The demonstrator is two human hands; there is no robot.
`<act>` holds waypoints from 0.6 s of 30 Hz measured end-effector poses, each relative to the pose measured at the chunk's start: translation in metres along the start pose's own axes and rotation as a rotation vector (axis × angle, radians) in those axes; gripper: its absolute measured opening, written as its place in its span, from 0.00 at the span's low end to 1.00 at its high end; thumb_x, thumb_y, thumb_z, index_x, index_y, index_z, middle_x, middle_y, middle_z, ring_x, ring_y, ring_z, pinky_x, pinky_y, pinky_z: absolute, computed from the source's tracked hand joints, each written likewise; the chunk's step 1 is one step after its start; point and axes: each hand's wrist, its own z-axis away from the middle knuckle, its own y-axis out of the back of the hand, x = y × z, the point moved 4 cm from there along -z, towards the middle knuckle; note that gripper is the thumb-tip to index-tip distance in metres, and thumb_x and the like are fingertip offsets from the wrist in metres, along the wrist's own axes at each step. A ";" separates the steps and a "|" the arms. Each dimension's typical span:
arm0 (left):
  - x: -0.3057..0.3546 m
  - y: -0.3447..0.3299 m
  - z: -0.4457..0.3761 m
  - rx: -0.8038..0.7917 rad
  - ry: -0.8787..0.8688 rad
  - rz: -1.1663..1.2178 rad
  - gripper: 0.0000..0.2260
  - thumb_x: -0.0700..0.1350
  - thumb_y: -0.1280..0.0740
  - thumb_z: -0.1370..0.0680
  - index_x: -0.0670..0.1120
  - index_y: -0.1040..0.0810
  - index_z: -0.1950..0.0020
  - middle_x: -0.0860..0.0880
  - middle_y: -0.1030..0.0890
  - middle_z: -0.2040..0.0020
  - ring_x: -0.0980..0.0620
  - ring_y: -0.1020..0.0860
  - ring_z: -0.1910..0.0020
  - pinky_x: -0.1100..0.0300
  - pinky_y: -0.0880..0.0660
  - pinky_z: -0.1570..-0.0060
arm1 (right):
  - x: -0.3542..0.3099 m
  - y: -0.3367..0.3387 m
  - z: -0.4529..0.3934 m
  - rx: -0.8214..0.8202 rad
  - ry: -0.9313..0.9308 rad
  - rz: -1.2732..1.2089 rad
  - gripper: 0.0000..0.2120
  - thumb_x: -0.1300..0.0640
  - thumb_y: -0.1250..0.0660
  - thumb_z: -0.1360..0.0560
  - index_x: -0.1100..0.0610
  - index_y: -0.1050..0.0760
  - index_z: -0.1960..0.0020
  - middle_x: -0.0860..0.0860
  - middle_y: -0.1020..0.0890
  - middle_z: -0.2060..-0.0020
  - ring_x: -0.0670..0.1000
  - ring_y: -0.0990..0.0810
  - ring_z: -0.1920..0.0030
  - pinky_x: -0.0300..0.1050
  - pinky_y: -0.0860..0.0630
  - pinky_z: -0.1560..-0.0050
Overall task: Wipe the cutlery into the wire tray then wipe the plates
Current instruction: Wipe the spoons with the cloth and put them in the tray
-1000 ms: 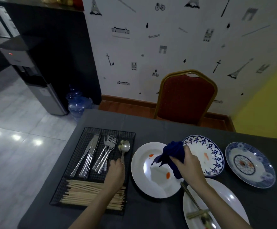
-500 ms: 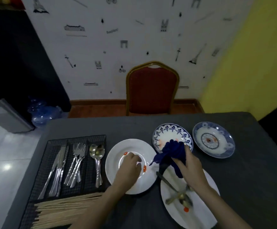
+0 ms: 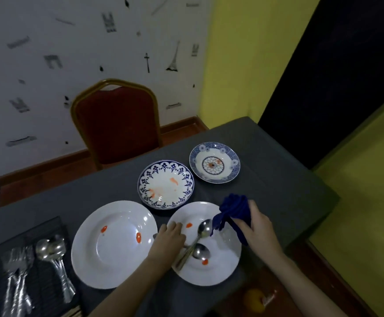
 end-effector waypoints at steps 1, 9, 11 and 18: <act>-0.001 0.002 0.001 0.008 0.009 -0.018 0.14 0.43 0.39 0.21 0.43 0.24 0.37 0.42 0.30 0.34 0.41 0.34 0.34 0.49 0.36 0.36 | 0.002 0.001 0.001 0.006 -0.005 0.005 0.11 0.56 0.32 0.25 0.49 0.31 0.45 0.43 0.20 0.57 0.38 0.22 0.57 0.36 0.25 0.58; -0.041 0.021 0.027 -0.132 0.321 0.195 0.10 0.45 0.41 0.21 0.46 0.24 0.43 0.47 0.20 0.44 0.46 0.21 0.45 0.55 0.30 0.48 | -0.010 -0.017 -0.008 -0.010 -0.033 -0.018 0.10 0.54 0.32 0.26 0.49 0.31 0.47 0.43 0.20 0.58 0.38 0.21 0.59 0.40 0.23 0.59; -0.055 0.029 0.043 -0.146 0.425 0.477 0.08 0.48 0.41 0.20 0.45 0.25 0.47 0.46 0.19 0.48 0.46 0.20 0.51 0.56 0.26 0.54 | -0.021 -0.025 -0.014 -0.003 -0.033 -0.059 0.10 0.54 0.32 0.26 0.50 0.31 0.47 0.43 0.19 0.57 0.38 0.21 0.59 0.38 0.24 0.61; -0.076 0.066 0.116 0.105 0.622 1.666 0.08 0.40 0.42 0.19 0.44 0.24 0.46 0.45 0.23 0.64 0.52 0.29 0.72 0.62 0.35 0.73 | -0.099 -0.061 -0.042 0.100 0.026 -0.379 0.14 0.52 0.32 0.25 0.54 0.31 0.44 0.49 0.19 0.54 0.45 0.20 0.56 0.48 0.22 0.56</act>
